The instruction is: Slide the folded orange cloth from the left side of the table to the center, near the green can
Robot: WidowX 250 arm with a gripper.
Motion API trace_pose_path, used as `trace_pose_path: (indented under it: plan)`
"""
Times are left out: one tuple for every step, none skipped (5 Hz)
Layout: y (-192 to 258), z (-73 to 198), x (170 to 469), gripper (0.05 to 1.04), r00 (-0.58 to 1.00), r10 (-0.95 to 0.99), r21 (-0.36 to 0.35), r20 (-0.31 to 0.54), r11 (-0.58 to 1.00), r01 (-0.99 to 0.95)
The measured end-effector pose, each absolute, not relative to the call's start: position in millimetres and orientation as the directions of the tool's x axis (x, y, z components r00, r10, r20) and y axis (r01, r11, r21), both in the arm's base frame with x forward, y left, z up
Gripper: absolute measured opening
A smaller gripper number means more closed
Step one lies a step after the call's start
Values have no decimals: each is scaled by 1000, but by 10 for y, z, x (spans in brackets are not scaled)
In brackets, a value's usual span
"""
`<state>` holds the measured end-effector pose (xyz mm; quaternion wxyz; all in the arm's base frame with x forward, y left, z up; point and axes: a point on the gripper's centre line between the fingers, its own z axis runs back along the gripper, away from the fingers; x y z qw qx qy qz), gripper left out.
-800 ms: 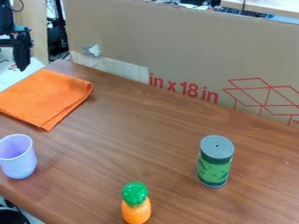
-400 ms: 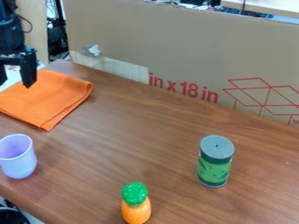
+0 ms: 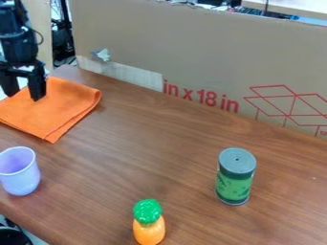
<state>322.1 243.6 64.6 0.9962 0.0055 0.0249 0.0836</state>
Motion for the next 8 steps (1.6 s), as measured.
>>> trace_pose_path:
  plan:
    - [2524, 509, 3315, 1005, 992, 102, 38, -73, 994, -99]
    - [2431, 354, 3439, 1005, 995, 18, 52, -94, 999, -13]
    - [2344, 298, 3579, 1005, 997, -45, 92, -64, 994, 51]
    - [2228, 299, 3605, 1005, 992, -89, 78, -88, 992, 96]
    - [1978, 264, 3589, 1005, 982, -149, 27, -115, 988, 153]
    - [1569, 266, 3515, 1005, 968, -213, -66, -135, 976, 205]
    - [1107, 229, 3399, 1004, 945, -291, -86, -152, 956, 280]
    - [760, 142, 3297, 1004, 958, -269, -85, -96, 962, 261]
